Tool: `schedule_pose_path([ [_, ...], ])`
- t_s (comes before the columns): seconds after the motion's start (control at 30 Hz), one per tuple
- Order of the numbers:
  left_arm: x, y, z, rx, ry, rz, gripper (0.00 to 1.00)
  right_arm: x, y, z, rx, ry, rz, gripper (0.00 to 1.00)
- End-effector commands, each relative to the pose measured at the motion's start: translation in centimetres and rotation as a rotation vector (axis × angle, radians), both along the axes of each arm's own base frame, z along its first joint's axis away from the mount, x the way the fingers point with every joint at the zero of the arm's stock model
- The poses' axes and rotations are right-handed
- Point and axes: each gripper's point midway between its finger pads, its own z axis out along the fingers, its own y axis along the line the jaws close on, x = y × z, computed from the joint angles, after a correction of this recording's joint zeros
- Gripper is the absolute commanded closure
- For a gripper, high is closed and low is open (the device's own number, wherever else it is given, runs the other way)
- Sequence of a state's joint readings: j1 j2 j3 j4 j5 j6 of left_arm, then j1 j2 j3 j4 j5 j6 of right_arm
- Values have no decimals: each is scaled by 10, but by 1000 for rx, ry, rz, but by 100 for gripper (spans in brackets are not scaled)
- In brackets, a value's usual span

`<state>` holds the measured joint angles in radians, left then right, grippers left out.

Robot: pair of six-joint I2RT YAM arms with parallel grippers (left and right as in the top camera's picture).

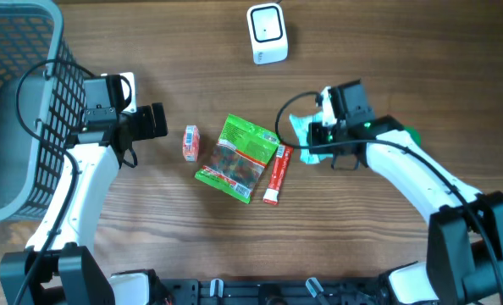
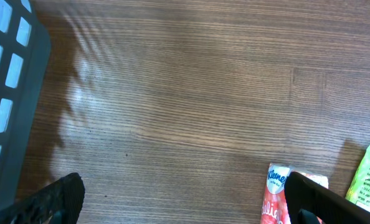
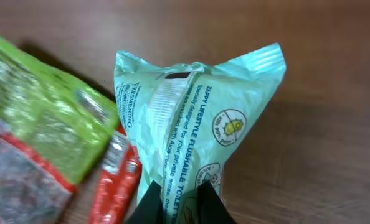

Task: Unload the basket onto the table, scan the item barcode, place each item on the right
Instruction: 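Lift wipes pack with right gripper and carry it rightward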

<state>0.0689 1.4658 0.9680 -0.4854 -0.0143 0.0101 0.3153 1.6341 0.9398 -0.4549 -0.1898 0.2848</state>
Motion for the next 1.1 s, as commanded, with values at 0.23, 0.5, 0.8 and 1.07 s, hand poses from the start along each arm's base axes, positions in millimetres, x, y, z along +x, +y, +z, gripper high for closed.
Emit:
schedule_pose_path([
  [0.23,4,3,11,10,-31,5,0,19,3,37,-14,-72,36,31],
  [0.5,4,3,11,10,-32,5,0,-4,-4,21,-46,20,62,96],
  [0.8,4,3,11,10,-32,5,0,-17,-35,-46,-158,45,-95,96],
  [1.07,4,3,11,10,-32,5,0,-25,-11,-51,-22,65,-8,95],
])
